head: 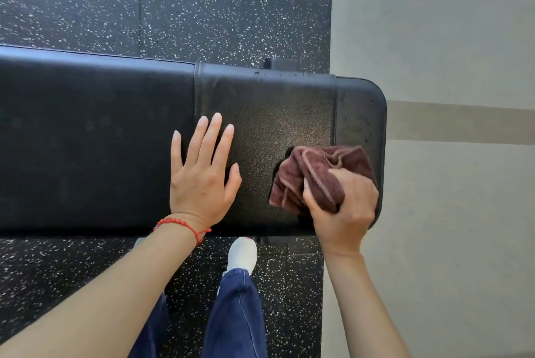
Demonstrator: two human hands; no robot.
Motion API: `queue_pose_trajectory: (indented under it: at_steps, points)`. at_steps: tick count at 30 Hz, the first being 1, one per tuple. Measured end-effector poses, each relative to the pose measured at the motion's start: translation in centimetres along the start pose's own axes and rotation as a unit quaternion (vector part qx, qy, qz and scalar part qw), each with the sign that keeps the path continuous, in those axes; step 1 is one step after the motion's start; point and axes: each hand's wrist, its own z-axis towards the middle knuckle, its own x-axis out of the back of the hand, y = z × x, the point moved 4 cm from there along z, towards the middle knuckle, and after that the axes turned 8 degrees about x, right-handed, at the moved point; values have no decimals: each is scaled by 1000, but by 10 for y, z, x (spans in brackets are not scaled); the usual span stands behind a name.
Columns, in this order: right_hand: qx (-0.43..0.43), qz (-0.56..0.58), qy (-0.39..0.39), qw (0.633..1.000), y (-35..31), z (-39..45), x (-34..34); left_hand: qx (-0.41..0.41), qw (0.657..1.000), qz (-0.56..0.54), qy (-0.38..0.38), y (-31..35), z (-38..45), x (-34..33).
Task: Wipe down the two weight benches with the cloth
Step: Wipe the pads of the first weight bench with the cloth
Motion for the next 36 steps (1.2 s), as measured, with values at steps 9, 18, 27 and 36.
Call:
queue_pose_trajectory:
  at_steps: [9, 18, 27, 36]
  points:
    - [-20, 3, 11, 1000, 5, -6, 6, 12, 1000, 3, -3, 3, 0, 2]
    - [-16, -21, 29, 999, 40, 94, -17, -44, 999, 6, -28, 37, -12, -6]
    - [-50, 8, 20, 998, 53, 103, -16, -45, 999, -1, -15, 35, -11, -10]
    - [-89, -31, 24, 995, 33, 1, 25, -52, 997, -45, -28, 35, -14, -5]
